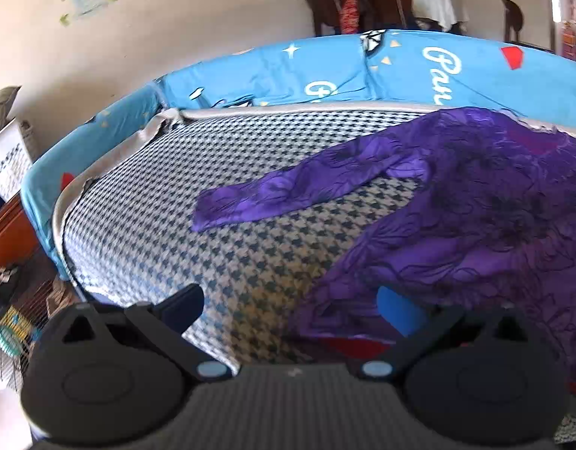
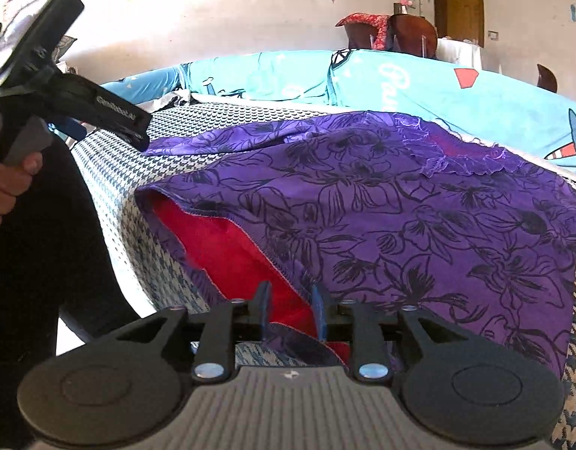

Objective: Fold clothes

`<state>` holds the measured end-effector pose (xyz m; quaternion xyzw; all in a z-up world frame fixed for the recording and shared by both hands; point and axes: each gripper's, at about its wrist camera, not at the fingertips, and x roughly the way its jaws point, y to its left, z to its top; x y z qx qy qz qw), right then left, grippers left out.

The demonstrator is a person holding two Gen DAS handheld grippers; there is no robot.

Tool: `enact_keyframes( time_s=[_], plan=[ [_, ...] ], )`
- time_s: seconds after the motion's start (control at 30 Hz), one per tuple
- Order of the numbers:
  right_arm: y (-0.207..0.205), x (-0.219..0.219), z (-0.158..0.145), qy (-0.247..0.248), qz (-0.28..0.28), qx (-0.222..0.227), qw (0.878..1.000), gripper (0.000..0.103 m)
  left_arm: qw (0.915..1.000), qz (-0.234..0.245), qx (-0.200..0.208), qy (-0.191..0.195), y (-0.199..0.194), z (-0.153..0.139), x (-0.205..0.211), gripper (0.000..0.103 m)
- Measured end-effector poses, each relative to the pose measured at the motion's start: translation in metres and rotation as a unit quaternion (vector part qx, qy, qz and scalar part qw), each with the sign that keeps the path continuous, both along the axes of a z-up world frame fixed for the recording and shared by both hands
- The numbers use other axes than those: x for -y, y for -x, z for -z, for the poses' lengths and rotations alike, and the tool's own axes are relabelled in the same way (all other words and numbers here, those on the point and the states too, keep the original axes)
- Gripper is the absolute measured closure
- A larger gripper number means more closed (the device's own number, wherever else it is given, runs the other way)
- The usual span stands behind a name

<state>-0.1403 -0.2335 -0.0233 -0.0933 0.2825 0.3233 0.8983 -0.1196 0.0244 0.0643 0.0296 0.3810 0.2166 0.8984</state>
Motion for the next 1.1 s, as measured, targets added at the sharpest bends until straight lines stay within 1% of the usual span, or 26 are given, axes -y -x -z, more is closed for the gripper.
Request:
enact_keyframes(
  time_s=[0.13,0.27,0.33,0.37,0.6,0.67,0.7,0.73,0.83,0.97,1.1],
  plan=[
    [-0.004,-0.005,0.003,0.009,0.007,0.01,1.0,0.07,0.9999,0.01,-0.007,0.01,-0.009,0.008,0.004,0.0],
    [-0.007,-0.008,0.004,0.017,0.022,0.024,0.999,0.068,0.9996,0.012,-0.02,0.019,-0.02,0.017,0.005,0.0],
    [-0.008,-0.008,0.004,0.016,0.031,0.029,0.999,0.062,0.9994,0.012,-0.024,0.022,-0.024,0.022,0.006,0.0],
    [-0.008,-0.008,0.005,0.017,0.03,0.027,0.999,0.061,0.9993,0.012,-0.027,0.024,-0.026,0.024,0.006,0.0],
    [-0.01,-0.011,0.011,0.029,0.019,0.004,0.999,0.061,0.9988,0.018,-0.031,0.033,-0.037,0.035,0.006,0.0],
    [-0.011,-0.011,0.013,0.033,0.016,-0.002,0.999,0.072,0.9987,0.022,-0.03,0.035,-0.04,0.037,0.007,0.0],
    [-0.011,-0.012,0.014,0.035,0.015,-0.005,0.999,0.085,0.9987,0.023,-0.029,0.036,-0.041,0.038,0.008,0.0],
    [-0.011,-0.012,0.015,0.036,0.013,-0.008,0.999,0.092,0.9986,0.025,-0.029,0.036,-0.043,0.039,0.009,0.0],
    [-0.012,-0.013,0.018,0.042,0.009,-0.018,0.999,0.097,0.9982,0.035,-0.031,0.037,-0.049,0.043,0.016,0.0],
    [-0.01,-0.009,0.017,0.047,0.005,-0.036,0.998,0.097,0.9971,0.052,-0.039,0.039,-0.059,0.051,0.029,0.0],
    [-0.006,0.001,0.013,0.037,0.004,-0.059,0.998,0.097,0.9944,0.087,-0.054,0.024,-0.063,0.067,0.052,0.0]
  ],
)
